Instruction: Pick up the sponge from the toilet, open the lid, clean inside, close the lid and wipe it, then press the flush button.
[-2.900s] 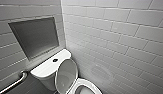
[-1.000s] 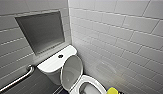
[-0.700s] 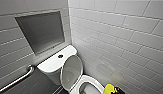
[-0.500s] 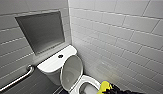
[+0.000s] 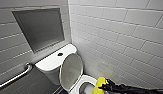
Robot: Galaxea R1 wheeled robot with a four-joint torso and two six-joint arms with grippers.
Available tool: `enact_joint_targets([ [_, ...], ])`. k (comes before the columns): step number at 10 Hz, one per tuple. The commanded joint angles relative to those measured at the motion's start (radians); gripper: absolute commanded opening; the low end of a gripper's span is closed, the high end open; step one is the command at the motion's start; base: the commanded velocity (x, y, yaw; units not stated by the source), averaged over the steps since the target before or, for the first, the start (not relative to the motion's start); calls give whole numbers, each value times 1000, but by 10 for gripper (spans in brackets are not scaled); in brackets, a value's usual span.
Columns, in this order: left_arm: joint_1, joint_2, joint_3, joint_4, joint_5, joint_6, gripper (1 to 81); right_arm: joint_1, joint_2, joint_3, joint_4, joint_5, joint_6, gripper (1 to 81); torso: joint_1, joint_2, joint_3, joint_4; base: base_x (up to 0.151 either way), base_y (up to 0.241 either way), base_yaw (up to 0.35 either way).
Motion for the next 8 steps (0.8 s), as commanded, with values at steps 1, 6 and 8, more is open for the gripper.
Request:
enact_joint_targets([
  [1,6,3,-5,2,60,2,811,181,15,3,12,-38,4,10,0,0,0,0,0,0,0],
  [6,9,0,-6,0,67,0,811,243,166,-139,9,-53,9,10,10,-11,-6,0,0,0,0],
  [8,14,3,-17,-1,67,0,811,263,201,-179,8,-38,9,10,10,-11,-91,0,0,0,0],
])
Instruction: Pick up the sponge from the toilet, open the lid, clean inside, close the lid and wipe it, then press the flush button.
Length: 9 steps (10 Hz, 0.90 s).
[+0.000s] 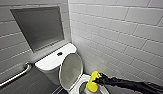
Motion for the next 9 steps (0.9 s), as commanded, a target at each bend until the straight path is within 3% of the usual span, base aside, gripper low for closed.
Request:
enact_joint_targets([
  [1,14,-5,3,-1,66,-1,811,179,38,-35,9,0,3,10,0,0,-87,0,0,0,0],
  [2,16,-4,3,-1,66,-1,811,184,49,-56,9,0,3,10,0,0,-16,0,0,0,0],
  [5,22,1,3,-3,65,-3,811,205,120,-121,9,3,5,10,0,0,-56,0,0,0,0],
  [6,26,-1,3,-10,65,-8,811,208,135,-133,9,3,3,10,65,-100,-56,0,0,0,0],
  [8,26,1,3,-16,65,-8,811,210,131,-134,11,3,3,10,80,-123,-55,0,0,0,0],
  [9,26,1,3,-15,65,-6,811,207,127,-134,11,3,5,10,34,-52,-55,0,0,0,0],
])
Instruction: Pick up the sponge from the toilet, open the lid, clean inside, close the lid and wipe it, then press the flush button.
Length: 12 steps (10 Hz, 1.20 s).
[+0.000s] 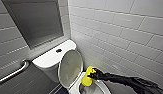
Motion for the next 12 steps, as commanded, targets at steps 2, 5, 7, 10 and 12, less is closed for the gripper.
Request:
enact_joint_targets([
  [2,26,-27,67,-3,70,-2,811,144,-15,6,14,10,11,10,4,-7,0,0,0,0,0],
  [5,58,-134,257,-1,61,0,811,161,17,-67,22,71,179,10,10,-16,0,0,0,0,0],
  [7,59,-162,302,-4,59,0,811,141,64,-153,25,85,273,10,10,-16,0,0,0,0,0],
  [10,70,-156,304,-4,62,0,811,82,123,-271,24,106,310,10,10,-16,0,0,0,0,0],
  [12,81,-156,307,-4,64,0,811,56,158,-389,27,122,400,10,10,-16,0,0,0,0,0],
])
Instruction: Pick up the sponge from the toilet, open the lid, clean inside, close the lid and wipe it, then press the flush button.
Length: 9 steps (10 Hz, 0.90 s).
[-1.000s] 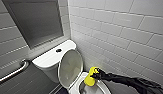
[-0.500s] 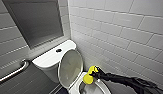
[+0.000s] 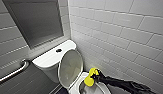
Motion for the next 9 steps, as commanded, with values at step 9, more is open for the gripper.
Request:
enact_joint_targets([
  [9,41,-7,38,10,58,1,811,-15,-222,130,-16,96,217,10,0,0,0,0,0,0,0],
])
